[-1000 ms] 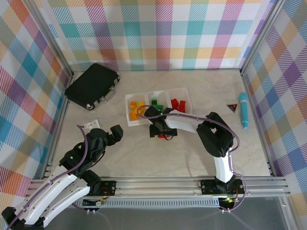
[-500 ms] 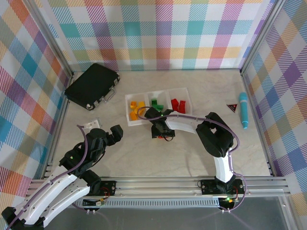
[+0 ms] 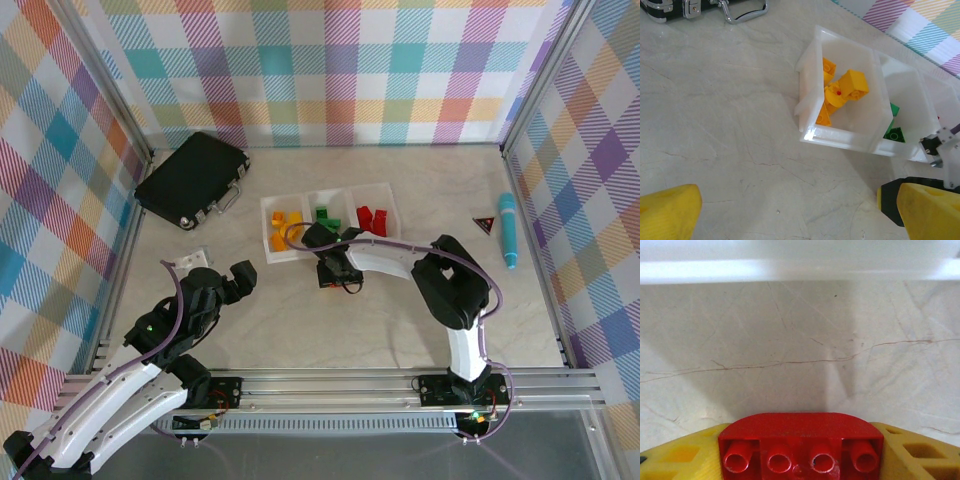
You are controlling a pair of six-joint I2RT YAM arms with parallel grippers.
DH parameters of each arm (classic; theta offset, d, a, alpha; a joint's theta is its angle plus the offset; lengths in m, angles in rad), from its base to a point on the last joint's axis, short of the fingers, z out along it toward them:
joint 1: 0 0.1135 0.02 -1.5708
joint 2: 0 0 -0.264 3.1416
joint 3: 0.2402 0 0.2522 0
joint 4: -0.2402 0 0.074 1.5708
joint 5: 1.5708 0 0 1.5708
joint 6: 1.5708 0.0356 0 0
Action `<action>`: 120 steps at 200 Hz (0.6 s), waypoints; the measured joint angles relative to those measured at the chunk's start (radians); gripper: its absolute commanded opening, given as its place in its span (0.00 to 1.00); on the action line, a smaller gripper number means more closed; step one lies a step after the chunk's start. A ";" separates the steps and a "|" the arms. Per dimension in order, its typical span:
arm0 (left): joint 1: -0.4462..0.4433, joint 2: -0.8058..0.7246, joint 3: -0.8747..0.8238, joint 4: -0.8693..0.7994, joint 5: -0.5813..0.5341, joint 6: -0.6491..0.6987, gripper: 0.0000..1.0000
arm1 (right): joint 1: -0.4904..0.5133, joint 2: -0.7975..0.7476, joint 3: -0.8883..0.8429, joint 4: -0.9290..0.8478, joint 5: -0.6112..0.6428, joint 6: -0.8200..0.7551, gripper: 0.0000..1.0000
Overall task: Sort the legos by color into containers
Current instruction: Pick up the lego from the center of the table, then place the lego in the container.
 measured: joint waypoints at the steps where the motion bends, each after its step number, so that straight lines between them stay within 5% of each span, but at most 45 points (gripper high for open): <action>1: 0.000 0.000 0.000 0.000 0.000 0.000 1.00 | 0.000 -0.004 0.000 0.000 0.002 -0.003 0.51; 51: 0.000 0.018 0.000 0.003 0.001 0.000 1.00 | -0.044 -0.164 0.032 -0.045 0.056 -0.095 0.51; 120: 0.000 0.113 0.008 0.027 0.030 0.010 1.00 | -0.304 -0.167 0.120 0.024 0.016 -0.273 0.51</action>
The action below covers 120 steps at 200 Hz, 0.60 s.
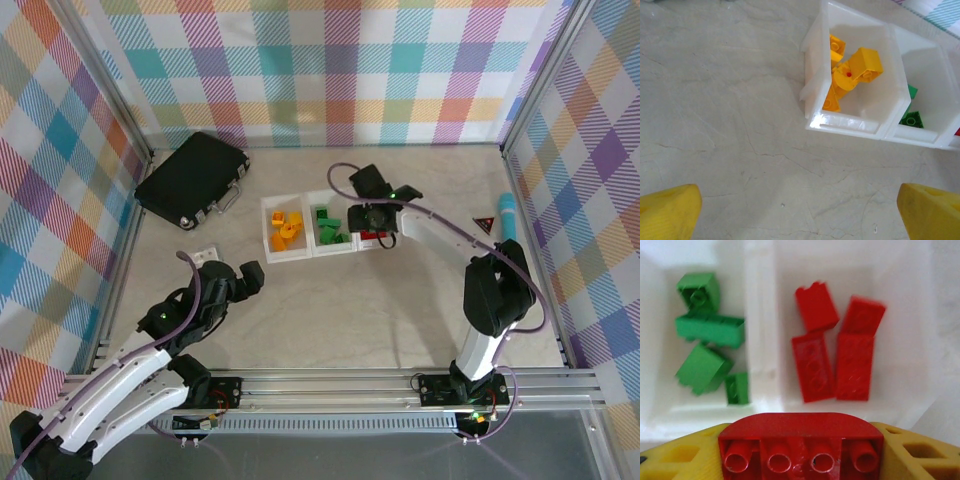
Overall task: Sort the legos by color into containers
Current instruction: Place the lego in the container.
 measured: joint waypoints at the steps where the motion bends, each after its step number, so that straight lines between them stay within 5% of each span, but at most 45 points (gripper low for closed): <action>1: 0.000 0.000 0.000 0.000 0.000 0.000 1.00 | -0.002 0.002 0.002 0.000 -0.001 -0.001 0.51; 56: 0.000 -0.039 0.018 -0.008 -0.008 0.018 1.00 | -0.126 0.176 0.173 0.028 -0.058 -0.061 0.51; 120: 0.000 -0.040 0.021 -0.027 -0.011 0.021 1.00 | -0.138 0.301 0.280 0.017 -0.079 -0.080 0.77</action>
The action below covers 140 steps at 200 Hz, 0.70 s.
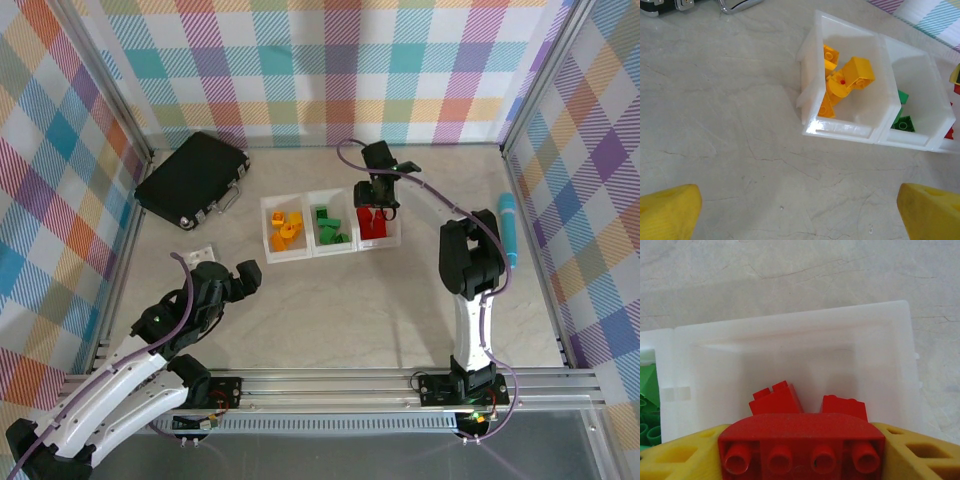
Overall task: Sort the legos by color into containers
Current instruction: Place the lego in the container, then reset both arms
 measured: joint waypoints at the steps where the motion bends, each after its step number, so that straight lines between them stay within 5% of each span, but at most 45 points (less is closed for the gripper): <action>1: 0.000 0.000 0.000 0.000 0.000 0.000 1.00 | 0.000 0.000 0.000 0.000 0.000 0.003 0.77; 68: 0.000 0.051 0.000 0.089 0.043 0.122 1.00 | 0.000 -0.054 -0.015 -0.030 0.004 0.002 0.97; 140: 0.000 0.053 -0.004 0.220 0.017 0.370 1.00 | 0.000 -0.533 -0.420 0.080 0.014 -0.042 0.99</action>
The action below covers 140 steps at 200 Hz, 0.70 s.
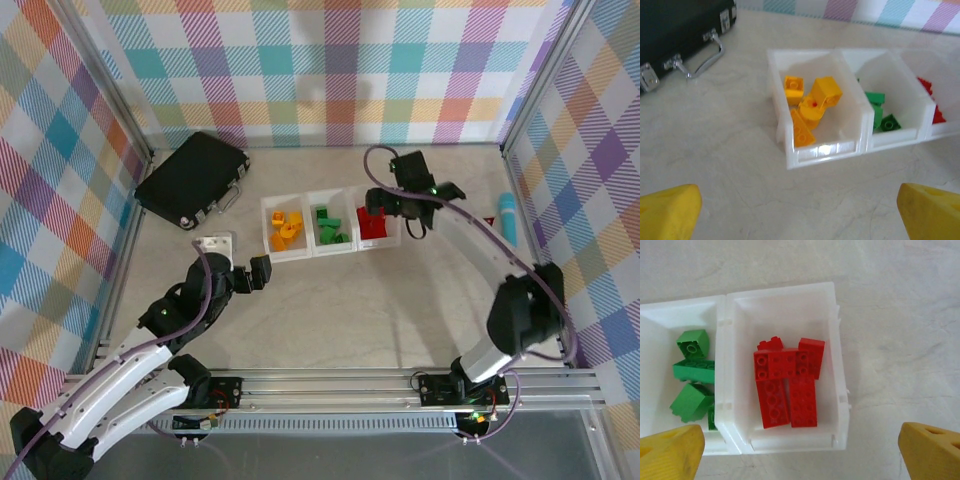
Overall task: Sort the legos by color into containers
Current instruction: Reset both arms
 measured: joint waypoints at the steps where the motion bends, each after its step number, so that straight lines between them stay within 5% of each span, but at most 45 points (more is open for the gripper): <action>1: 0.000 -0.002 -0.002 0.003 0.000 0.002 1.00 | 0.000 -0.006 -0.007 0.004 0.000 -0.002 0.99; 64: 0.000 -0.080 -0.320 0.391 -0.154 0.208 1.00 | 0.000 -0.337 -0.724 0.511 0.019 -0.179 0.99; 140: 0.088 0.138 -0.403 0.747 -0.397 0.406 1.00 | -0.105 -0.283 -0.912 0.982 0.159 -0.285 0.99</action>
